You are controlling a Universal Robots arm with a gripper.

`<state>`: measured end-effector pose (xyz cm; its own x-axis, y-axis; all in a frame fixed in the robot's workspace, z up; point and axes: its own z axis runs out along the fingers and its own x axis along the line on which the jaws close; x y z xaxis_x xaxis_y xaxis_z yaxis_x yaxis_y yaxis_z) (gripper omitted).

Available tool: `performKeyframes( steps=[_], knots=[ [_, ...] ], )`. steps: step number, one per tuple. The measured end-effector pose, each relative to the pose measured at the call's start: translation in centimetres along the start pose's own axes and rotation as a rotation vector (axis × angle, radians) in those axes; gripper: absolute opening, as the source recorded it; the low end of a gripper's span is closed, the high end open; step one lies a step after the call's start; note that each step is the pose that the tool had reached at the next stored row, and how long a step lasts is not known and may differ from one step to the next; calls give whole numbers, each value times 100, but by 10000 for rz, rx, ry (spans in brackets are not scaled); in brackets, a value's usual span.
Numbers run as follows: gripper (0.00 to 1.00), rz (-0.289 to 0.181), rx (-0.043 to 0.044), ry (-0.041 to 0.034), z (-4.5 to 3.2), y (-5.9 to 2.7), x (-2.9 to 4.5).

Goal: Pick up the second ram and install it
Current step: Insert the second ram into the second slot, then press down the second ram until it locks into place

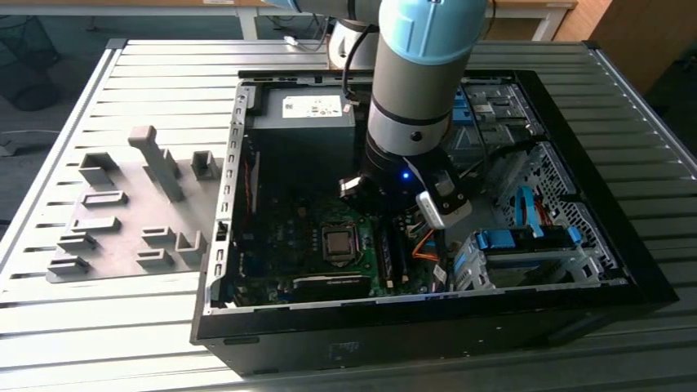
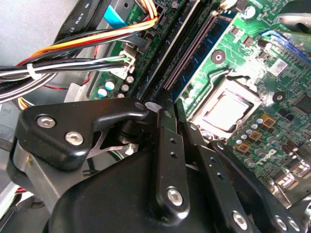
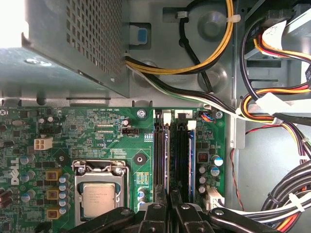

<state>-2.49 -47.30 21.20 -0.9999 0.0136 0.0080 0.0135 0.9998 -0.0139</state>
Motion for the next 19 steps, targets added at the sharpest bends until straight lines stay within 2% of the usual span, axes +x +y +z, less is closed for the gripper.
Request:
performKeyframes(
  steps=[6,7,9,10,12,19],
  knots=[
    [15,0,3,0,1,-1,0],
    [21,0,1,0,1,0,0],
    [21,1,-1,0,2,0,0],
    [27,0,0,0,2,0,0],
    [27,0,0,0,-5,0,0],
    [27,0,0,17,-162,-2,1]
  ],
)
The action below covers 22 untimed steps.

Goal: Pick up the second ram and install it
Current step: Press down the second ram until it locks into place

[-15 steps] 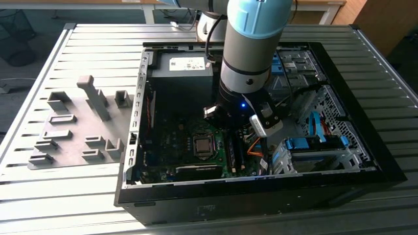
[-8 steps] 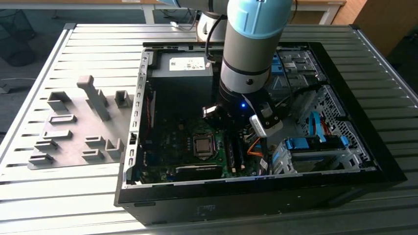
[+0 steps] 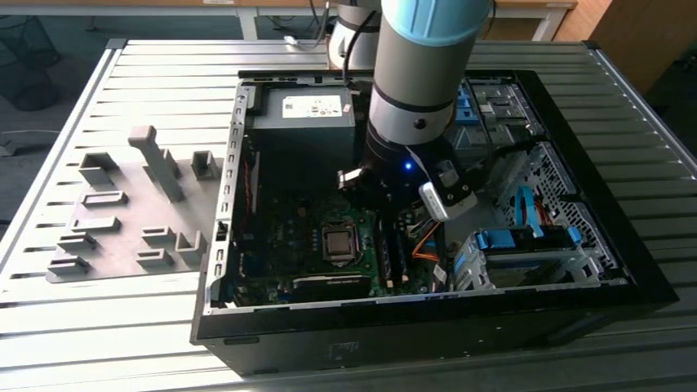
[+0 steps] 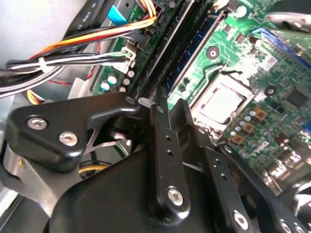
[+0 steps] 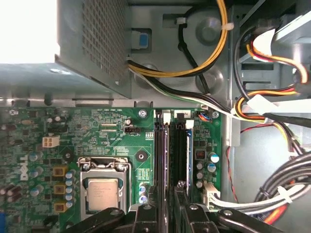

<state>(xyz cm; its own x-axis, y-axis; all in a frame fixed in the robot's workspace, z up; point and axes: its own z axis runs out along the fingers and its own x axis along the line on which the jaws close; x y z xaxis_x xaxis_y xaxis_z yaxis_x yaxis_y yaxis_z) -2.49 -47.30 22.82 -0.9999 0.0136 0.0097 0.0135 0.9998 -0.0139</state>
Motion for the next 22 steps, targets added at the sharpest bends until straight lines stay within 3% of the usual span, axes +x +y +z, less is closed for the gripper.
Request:
performKeyframes(
  steps=[3,4,8,22],
  knots=[
    [26,-1,-3,17,-17,0,-3],
    [20,-2,-2,24,-18,0,-9],
    [11,0,0,26,-19,0,-10],
    [11,-1,-2,25,3,1,-12]
  ],
)
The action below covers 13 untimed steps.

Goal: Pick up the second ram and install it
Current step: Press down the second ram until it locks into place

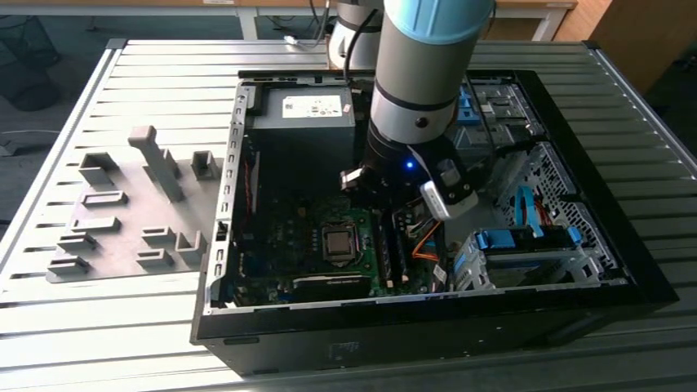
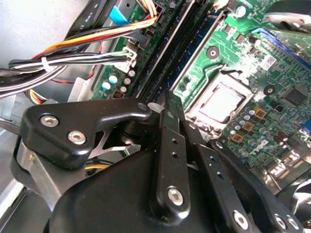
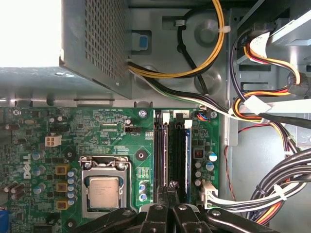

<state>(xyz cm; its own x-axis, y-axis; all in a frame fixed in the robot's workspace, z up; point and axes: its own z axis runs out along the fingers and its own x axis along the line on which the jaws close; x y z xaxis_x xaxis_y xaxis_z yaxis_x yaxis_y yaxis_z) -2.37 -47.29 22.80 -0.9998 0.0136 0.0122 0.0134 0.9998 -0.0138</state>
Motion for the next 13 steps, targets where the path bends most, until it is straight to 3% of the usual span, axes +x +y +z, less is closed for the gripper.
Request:
performKeyframes(
  steps=[13],
  knots=[
    [11,0,4,2,110,1,-1]
  ],
)
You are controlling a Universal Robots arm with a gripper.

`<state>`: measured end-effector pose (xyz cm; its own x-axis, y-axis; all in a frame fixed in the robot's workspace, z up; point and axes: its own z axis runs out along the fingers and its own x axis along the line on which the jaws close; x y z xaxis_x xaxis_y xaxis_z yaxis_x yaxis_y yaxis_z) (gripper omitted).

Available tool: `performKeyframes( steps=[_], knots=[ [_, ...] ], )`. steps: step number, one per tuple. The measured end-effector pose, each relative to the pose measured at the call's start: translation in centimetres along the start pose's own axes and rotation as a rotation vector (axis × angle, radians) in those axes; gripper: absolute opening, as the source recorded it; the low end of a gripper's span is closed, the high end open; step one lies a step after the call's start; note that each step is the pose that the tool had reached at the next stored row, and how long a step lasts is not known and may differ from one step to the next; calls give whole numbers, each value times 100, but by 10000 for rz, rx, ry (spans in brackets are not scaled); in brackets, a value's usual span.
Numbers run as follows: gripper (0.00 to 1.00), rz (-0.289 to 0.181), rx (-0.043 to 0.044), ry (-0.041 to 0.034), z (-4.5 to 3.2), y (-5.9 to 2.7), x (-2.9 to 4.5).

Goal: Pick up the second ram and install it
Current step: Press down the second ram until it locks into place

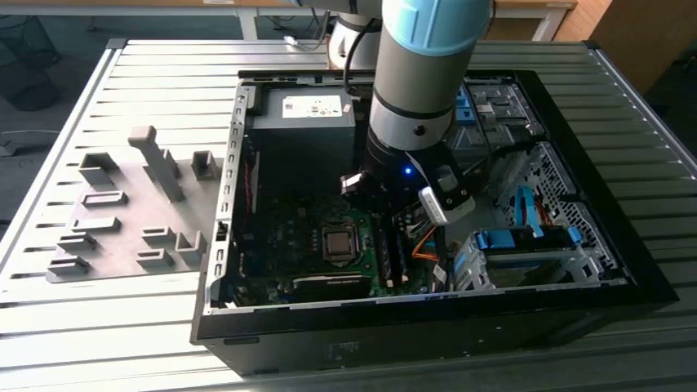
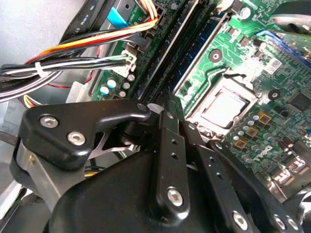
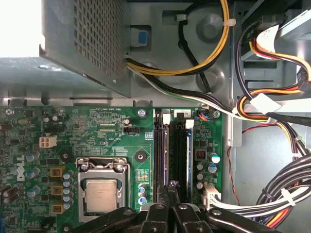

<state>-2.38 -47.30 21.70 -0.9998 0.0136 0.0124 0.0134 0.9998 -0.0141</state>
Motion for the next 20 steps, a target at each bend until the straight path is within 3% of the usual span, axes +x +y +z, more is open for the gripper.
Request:
performKeyframes(
  steps=[5,8,12,20],
  knots=[
    [11,0,7,3,21,0,0],
    [11,1,-46,-10,-34,5,-1],
    [11,0,-28,-1,-175,-2,2],
    [11,0,-41,0,-188,-2,2]
  ],
)
